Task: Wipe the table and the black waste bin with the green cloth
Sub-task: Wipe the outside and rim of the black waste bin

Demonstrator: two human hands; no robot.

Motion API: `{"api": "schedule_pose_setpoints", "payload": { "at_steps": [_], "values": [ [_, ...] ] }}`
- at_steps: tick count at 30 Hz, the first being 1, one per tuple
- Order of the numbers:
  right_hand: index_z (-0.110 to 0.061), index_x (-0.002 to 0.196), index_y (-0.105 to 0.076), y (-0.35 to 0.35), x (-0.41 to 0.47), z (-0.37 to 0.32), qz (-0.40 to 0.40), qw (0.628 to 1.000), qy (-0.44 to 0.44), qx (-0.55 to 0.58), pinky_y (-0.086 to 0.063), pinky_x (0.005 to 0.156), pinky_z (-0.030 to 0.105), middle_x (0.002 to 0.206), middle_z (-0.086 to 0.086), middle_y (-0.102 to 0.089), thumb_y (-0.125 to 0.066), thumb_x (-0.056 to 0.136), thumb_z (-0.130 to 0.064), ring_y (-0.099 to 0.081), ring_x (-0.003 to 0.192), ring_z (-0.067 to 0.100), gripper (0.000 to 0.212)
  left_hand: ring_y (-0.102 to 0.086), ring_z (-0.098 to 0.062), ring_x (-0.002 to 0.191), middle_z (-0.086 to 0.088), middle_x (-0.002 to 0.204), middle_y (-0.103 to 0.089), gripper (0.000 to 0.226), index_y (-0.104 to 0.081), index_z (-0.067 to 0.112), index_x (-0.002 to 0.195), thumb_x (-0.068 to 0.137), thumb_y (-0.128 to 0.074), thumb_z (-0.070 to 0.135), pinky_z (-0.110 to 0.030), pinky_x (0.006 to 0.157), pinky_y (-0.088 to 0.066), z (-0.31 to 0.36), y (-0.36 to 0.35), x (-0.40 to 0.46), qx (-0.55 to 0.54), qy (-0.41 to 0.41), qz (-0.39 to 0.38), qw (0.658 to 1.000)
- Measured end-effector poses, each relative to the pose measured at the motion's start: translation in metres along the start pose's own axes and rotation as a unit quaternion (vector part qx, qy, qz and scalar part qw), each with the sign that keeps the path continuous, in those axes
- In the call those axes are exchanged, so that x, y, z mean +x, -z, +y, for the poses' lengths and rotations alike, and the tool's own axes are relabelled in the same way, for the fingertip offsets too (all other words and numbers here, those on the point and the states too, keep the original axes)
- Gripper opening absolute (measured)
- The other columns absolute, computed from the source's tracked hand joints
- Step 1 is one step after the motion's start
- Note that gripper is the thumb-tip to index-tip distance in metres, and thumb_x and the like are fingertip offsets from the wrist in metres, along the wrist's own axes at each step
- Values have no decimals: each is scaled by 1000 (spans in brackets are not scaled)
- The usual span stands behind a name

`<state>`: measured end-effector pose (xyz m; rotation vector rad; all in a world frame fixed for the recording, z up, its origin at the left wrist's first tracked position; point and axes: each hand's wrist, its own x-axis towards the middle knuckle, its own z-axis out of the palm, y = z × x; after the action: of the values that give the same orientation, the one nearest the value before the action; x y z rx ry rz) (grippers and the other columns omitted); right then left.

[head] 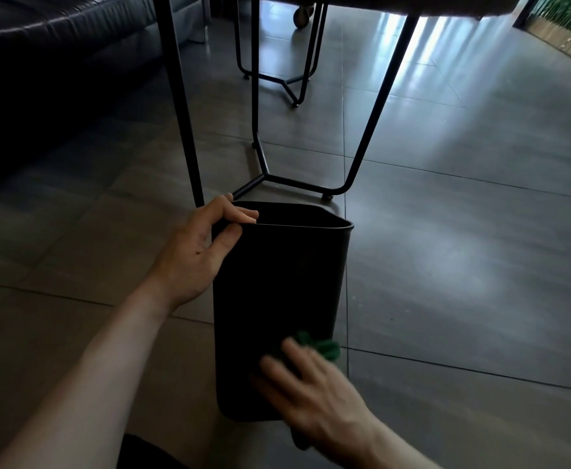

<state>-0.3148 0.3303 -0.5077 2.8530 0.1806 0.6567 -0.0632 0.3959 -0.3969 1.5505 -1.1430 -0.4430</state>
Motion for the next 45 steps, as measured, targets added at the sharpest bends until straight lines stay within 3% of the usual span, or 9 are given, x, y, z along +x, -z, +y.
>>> {"api": "schedule_pose_setpoints", "payload": {
  "at_steps": [3, 10, 18, 24, 27, 31, 33, 41, 45],
  "values": [
    [-25, 128, -67, 0, -14, 1, -42, 996, 75, -12, -57, 91, 38, 133, 3, -54, -41, 111, -19, -51, 122, 34, 32, -39, 3, 141, 11, 123, -70, 13, -63, 21, 101, 101, -53, 12, -20, 112, -31, 2, 0, 0, 3, 4, 0, 1000],
    [-17, 140, -61, 40, 67, 69, 154, 954, -256, 17, -51, 99, 52, 138, 10, -46, -63, 101, -17, -42, 130, 42, 39, -38, 4, 141, 10, 124, -70, 10, -62, 18, 103, 101, -53, 14, -20, 111, -31, 5, 0, -2, 14, 9, -8, 1000],
    [-17, 132, -67, 14, -1, 6, -10, 999, -28, -16, -59, 88, 45, 130, 7, -60, -60, 97, -24, -51, 119, 38, 36, -38, 3, 141, 10, 123, -70, 11, -63, 18, 102, 100, -53, 12, -21, 112, -31, 6, -1, -3, 14, 7, -3, 1000],
    [-16, 122, -73, 38, -21, 26, 11, 983, -165, 74, -57, 87, 45, 114, 9, -69, -79, 84, -19, -60, 104, 37, 38, -38, 3, 142, 10, 124, -70, 13, -63, 19, 101, 100, -53, 12, -29, 116, -30, 10, 3, -8, -2, 26, -13, 1000],
    [-16, 115, -71, 66, -24, 72, 45, 899, -408, 150, -48, 83, 37, 110, 4, -62, -75, 80, -2, -58, 100, 30, 39, -36, 2, 143, 6, 127, -69, 13, -64, 14, 97, 101, -52, 8, -30, 118, -27, 16, 4, -10, -33, 39, -35, 998],
    [-20, 112, -67, 91, -24, 137, 86, 586, -710, 381, -54, 51, 23, 98, 9, -72, -68, 95, -8, -74, 66, 16, 20, -34, 3, 144, 0, 133, -66, 20, -58, -2, 86, 83, -47, 14, -25, 117, -25, 23, 11, -14, -65, 54, -67, 994],
    [-21, 113, -67, 87, -25, 155, 82, 499, -734, 453, -54, 43, 23, 95, 12, -72, -65, 99, -13, -73, 57, 13, 16, -32, 3, 144, -3, 135, -63, 17, -49, -2, 79, 80, -44, 14, -25, 115, -25, 24, 13, -17, -44, 43, -79, 995],
    [-31, 113, -68, 60, -2, 167, 85, 441, -703, 551, -57, 49, 26, 93, 8, -75, -60, 100, -15, -77, 65, 16, 22, -42, 17, 124, 23, 134, -46, 23, -43, 29, 120, 97, -47, 29, -23, 105, -34, -10, 27, -24, 47, 117, 23, 992],
    [-29, 69, -74, 53, 10, 160, 47, 436, -681, 586, -48, 39, 25, 62, 1, -69, -57, 99, -20, -66, 49, 15, 36, -52, -14, 120, 5, 136, -47, 39, -29, 28, 136, 103, -41, 44, -31, 94, -41, -21, 31, -30, 88, 226, 58, 968]
  ]
}}
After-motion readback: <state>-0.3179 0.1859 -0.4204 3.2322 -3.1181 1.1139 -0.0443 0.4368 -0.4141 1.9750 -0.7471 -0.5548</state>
